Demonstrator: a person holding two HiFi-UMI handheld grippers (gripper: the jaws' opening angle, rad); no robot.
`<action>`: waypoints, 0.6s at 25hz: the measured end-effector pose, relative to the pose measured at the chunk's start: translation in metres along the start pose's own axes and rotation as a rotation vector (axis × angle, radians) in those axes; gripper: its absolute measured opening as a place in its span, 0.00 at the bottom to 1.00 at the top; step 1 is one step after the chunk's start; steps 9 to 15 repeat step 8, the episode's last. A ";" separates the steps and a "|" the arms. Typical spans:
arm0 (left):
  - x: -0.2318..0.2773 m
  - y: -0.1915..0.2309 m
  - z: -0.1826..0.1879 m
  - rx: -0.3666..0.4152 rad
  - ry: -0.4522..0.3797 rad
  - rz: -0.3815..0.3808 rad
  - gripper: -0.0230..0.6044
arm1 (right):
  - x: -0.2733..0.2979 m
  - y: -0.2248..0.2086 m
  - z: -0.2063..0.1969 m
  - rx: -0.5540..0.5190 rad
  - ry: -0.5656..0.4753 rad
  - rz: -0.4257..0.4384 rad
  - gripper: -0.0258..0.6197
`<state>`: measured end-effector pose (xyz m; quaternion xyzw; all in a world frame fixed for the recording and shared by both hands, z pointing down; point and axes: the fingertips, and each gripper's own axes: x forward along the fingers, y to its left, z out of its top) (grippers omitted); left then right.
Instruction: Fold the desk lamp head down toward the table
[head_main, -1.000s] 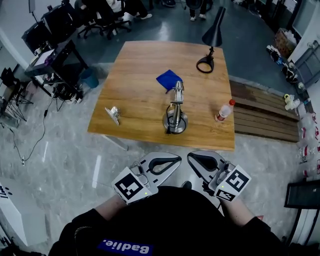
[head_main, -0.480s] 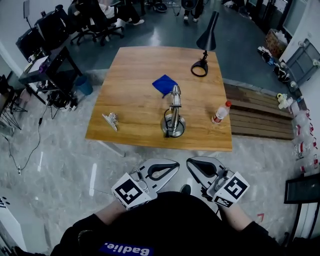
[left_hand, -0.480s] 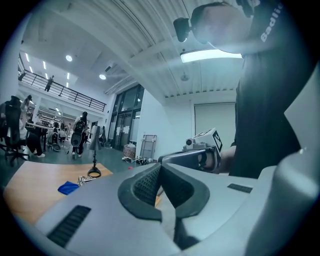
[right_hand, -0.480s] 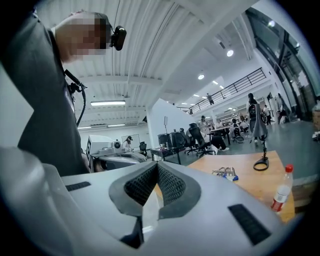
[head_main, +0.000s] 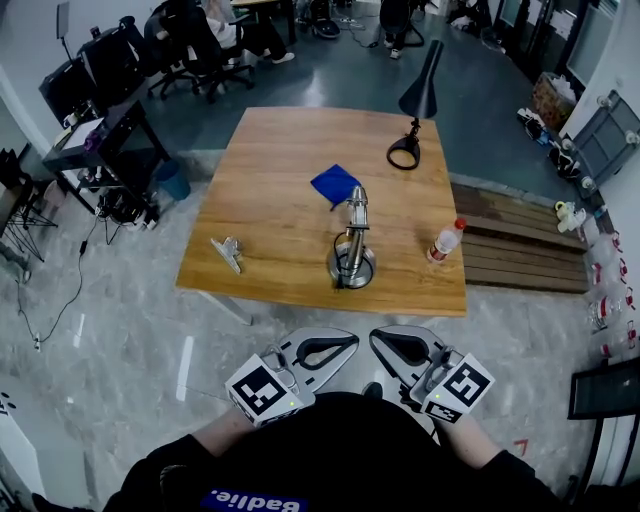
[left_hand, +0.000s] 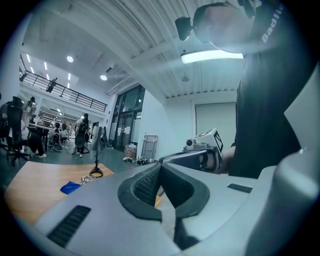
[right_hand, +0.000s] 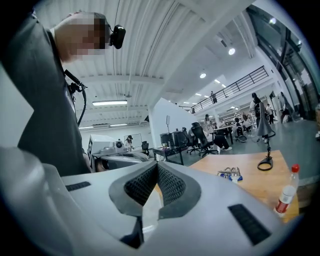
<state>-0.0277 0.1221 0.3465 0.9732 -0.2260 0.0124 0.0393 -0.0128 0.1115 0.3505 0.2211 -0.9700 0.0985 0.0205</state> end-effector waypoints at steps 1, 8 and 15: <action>-0.001 0.000 0.000 -0.002 -0.003 0.002 0.05 | 0.001 0.001 0.000 0.000 0.000 0.001 0.05; -0.008 0.002 -0.004 0.005 0.010 0.000 0.05 | 0.004 0.003 -0.001 0.010 0.005 -0.001 0.05; -0.008 0.002 -0.004 0.005 0.010 0.000 0.05 | 0.004 0.003 -0.001 0.010 0.005 -0.001 0.05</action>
